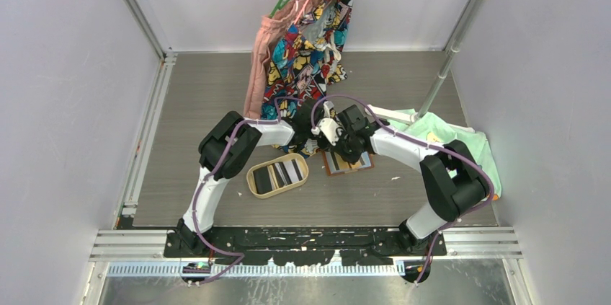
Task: Put the credit cards into the card holder
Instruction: Insert the credit card into the card holder.
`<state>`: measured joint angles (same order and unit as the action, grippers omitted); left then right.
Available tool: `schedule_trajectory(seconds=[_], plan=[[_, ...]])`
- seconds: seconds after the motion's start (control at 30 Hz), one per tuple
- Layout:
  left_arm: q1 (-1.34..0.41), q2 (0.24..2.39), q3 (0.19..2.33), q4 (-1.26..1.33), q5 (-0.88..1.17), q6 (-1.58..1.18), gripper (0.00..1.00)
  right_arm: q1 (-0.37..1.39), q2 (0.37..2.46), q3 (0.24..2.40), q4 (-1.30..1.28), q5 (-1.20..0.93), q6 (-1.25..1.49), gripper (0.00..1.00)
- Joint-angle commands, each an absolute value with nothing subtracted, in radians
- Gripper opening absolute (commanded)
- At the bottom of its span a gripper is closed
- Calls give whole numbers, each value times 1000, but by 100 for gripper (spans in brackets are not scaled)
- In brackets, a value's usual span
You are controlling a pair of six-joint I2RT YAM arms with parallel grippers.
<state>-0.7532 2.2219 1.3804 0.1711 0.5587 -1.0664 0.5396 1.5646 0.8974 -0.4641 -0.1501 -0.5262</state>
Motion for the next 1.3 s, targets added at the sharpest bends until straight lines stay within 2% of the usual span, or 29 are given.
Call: schedule_trajectory(seconds=[0.0,0.53,0.7,0.8,0.97,1.27], plan=[[-756,2250,1362,132,555,-1042,22,518,1551,878,-477,-90,-548,2],[-752,2235,1362,124,556,-1028,28,476,1561,892,-473,-16,-539,2],[-751,2223,1364,126,563,-1020,29,430,1534,916,-521,-124,-519,3],[-750,2202,1362,127,563,-1010,31,345,1504,944,-581,-311,-479,8],[-750,2153,1351,107,548,-972,31,230,1476,956,-610,-538,-402,29],[-755,2048,1300,134,524,-896,31,171,1610,1011,-629,-603,-276,33]])
